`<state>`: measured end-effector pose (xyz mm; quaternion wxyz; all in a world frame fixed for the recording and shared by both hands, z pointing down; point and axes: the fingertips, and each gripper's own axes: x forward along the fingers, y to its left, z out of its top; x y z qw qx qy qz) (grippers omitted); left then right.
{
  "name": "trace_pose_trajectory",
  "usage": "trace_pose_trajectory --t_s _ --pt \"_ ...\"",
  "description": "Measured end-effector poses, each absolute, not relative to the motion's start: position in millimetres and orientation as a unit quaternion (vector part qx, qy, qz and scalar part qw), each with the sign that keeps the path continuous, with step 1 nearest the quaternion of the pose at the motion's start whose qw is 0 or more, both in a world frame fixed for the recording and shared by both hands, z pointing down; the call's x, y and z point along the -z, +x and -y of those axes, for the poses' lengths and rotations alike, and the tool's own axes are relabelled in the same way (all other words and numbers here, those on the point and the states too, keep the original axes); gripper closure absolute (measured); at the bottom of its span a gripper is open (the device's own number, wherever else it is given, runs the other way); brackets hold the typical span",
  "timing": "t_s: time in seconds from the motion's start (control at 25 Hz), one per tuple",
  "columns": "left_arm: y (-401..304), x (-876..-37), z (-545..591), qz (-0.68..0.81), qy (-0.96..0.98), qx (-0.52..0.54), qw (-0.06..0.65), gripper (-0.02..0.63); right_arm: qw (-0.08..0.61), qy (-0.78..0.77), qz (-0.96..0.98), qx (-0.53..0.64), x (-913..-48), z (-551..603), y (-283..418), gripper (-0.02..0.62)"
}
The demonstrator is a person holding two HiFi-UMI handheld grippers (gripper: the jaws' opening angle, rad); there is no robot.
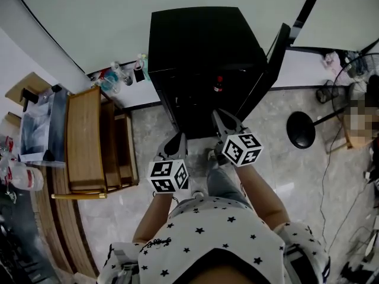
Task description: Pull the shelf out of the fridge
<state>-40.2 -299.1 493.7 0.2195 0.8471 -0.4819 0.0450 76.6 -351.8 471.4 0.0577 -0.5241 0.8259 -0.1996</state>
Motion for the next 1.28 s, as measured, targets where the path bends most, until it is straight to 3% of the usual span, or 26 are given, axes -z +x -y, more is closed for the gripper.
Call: trace_pose_trajectory --t_s 0.36,0.96,1.28 --pt "-33.9 -503.8 324.0 0.494 0.838 -0.043 0.227 0.592 0.123 -0.511 -0.802 0.284 -500.4 410.0 87.4 0.601" --pt "-38.7 -515.3 340.5 0.521 0.820 -0.044 0.234 0.592 0.337 -0.447 -0.707 0.432 -535.2 484.2 106.1 0.600" --pt "-43.6 -522.1 344.5 0.534 0.810 -0.050 0.238 0.592 0.406 -0.423 -0.663 0.465 -552.1 514.6 116.6 0.498"
